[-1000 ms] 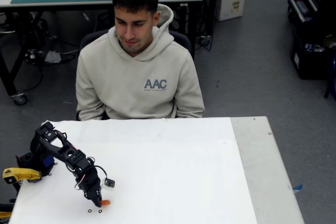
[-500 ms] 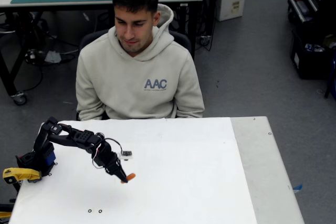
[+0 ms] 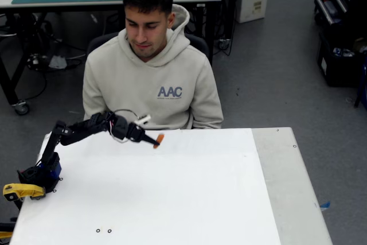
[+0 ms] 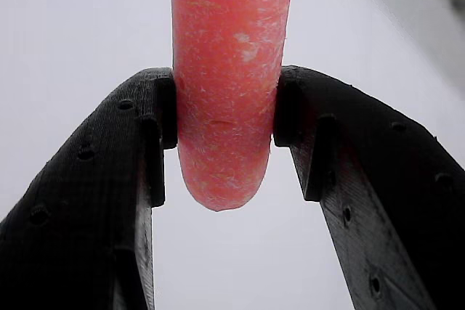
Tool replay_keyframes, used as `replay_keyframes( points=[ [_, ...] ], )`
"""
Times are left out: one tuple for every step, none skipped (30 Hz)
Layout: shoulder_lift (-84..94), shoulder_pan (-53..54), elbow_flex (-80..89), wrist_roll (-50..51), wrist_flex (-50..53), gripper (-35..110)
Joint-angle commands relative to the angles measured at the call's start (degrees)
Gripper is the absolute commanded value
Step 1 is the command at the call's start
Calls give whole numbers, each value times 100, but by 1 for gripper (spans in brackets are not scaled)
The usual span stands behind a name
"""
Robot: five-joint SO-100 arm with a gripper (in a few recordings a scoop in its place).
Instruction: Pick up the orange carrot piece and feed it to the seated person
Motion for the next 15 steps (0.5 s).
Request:
replay_keyframes(
  points=[
    [703, -360, -1125, -378, 35, -2],
    [703, -483, -1257, -536, 35, -2],
    [703, -606, -1380, -712, 35, -2],
    [703, -738, -1485, -905, 35, -2],
    [694, -879, -1591, -1099, 35, -2],
    [694, -984, -1617, -1292, 35, -2],
    [694, -1099, -1652, -1477, 35, -2],
    [694, -1213, -1687, -1670, 35, -2],
    [686, -1310, -1696, -1846, 35, -2],
    [659, -1397, -1696, -2021, 35, -2],
    [598, -1503, -1723, -2197, 35, -2],
    [510, -1617, -1784, -2364, 35, -2],
    [431, -1749, -1811, -2540, 35, -2],
    [343, -1872, -1811, -2725, 35, -2],
    [272, -1969, -1811, -2909, 35, -2]
  ],
)
